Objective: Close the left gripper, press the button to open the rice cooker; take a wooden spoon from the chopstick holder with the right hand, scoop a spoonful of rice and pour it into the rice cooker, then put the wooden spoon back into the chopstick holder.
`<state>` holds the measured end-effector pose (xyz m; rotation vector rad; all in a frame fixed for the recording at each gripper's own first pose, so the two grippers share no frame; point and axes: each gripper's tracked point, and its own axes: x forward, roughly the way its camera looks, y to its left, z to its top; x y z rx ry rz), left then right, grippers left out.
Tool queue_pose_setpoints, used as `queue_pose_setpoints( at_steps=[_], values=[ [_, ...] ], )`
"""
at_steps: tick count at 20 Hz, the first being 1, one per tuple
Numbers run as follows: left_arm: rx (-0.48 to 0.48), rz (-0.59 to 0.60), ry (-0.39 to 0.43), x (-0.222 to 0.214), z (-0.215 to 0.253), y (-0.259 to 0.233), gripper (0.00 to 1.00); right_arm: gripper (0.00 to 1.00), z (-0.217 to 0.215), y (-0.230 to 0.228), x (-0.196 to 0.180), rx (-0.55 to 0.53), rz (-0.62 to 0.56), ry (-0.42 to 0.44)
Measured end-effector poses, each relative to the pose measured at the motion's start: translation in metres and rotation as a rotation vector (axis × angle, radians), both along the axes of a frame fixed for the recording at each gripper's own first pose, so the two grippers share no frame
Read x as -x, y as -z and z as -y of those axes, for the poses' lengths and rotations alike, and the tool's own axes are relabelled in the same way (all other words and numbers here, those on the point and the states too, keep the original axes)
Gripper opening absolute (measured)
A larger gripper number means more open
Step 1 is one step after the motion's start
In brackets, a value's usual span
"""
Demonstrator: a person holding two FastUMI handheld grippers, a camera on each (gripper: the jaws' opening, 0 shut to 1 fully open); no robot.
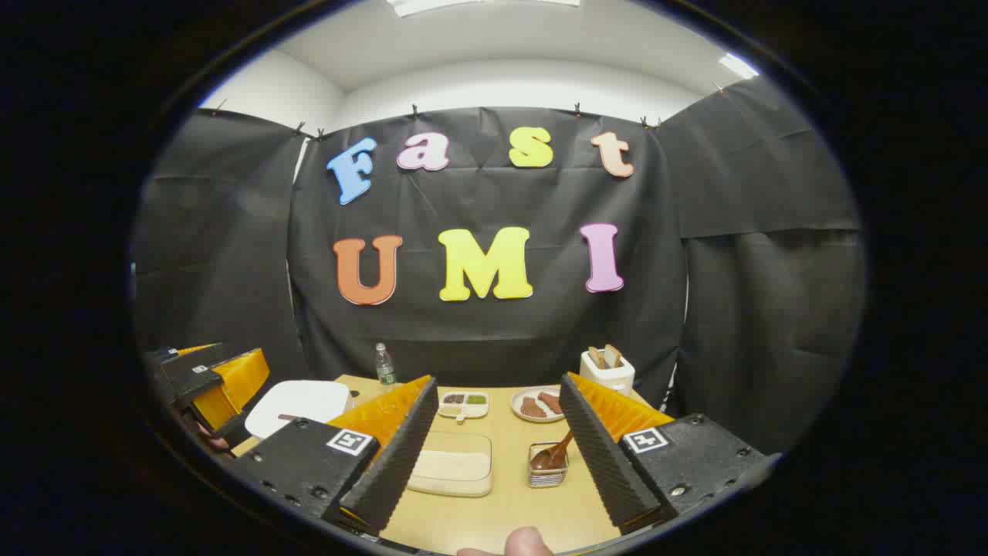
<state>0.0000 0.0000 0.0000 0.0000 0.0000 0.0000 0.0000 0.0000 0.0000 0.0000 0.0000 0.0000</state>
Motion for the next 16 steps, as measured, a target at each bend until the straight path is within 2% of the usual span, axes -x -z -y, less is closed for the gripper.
queue_pose_setpoints(
  at_steps=[16],
  values=[
    [-0.008, -0.005, -0.048, 0.003, -0.011, -0.001, 0.94, 1.00, -0.004, -0.002, -0.009, -0.002, -0.002, -0.028]
  ],
)
